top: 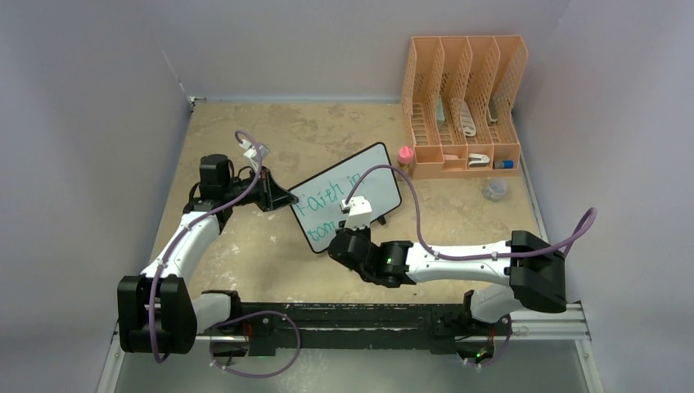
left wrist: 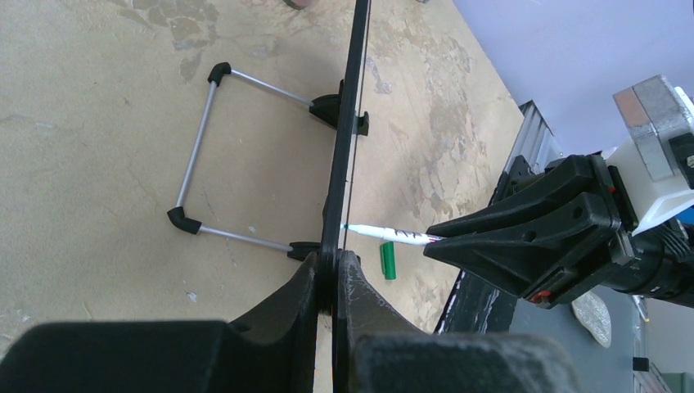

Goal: Write a sentence on the whiteboard

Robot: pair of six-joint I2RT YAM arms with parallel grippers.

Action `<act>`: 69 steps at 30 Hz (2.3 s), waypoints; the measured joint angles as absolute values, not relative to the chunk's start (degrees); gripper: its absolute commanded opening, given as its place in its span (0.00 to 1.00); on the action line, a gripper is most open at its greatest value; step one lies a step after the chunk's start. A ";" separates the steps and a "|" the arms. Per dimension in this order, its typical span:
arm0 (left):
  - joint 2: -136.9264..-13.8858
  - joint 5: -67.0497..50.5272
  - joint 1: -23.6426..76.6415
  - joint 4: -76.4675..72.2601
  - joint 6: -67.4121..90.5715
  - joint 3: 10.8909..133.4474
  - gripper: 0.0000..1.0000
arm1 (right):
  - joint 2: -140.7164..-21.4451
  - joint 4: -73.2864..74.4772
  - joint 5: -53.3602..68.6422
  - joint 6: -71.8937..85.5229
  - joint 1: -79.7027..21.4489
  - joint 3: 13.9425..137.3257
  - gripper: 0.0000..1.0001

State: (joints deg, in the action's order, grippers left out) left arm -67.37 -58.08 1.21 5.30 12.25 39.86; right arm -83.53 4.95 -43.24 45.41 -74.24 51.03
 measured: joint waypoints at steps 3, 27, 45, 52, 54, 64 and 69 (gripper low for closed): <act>-67.37 -58.08 1.21 5.30 12.25 39.86 0.00 | -83.53 5.19 -42.68 45.54 -74.24 50.68 0.00; -67.37 -58.08 1.21 5.30 12.25 39.86 0.00 | -80.71 5.63 -42.83 45.80 -74.22 50.11 0.00; -67.37 -58.08 1.21 5.32 12.25 39.86 0.00 | -80.93 3.33 -44.45 45.34 -73.82 50.17 0.00; -67.26 -58.08 1.21 5.39 12.23 39.86 0.00 | -81.38 2.87 -44.49 45.32 -73.47 50.22 0.00; -67.26 -58.08 1.23 5.41 12.25 39.86 0.00 | -81.38 2.70 -44.56 45.32 -73.43 50.22 0.00; -67.26 -58.02 1.28 5.41 12.23 39.86 0.00 | -82.13 2.35 -44.66 44.93 -73.12 50.24 0.00; -67.26 -58.02 1.28 5.41 12.23 39.86 0.00 | -82.13 2.35 -44.42 44.91 -73.12 50.24 0.00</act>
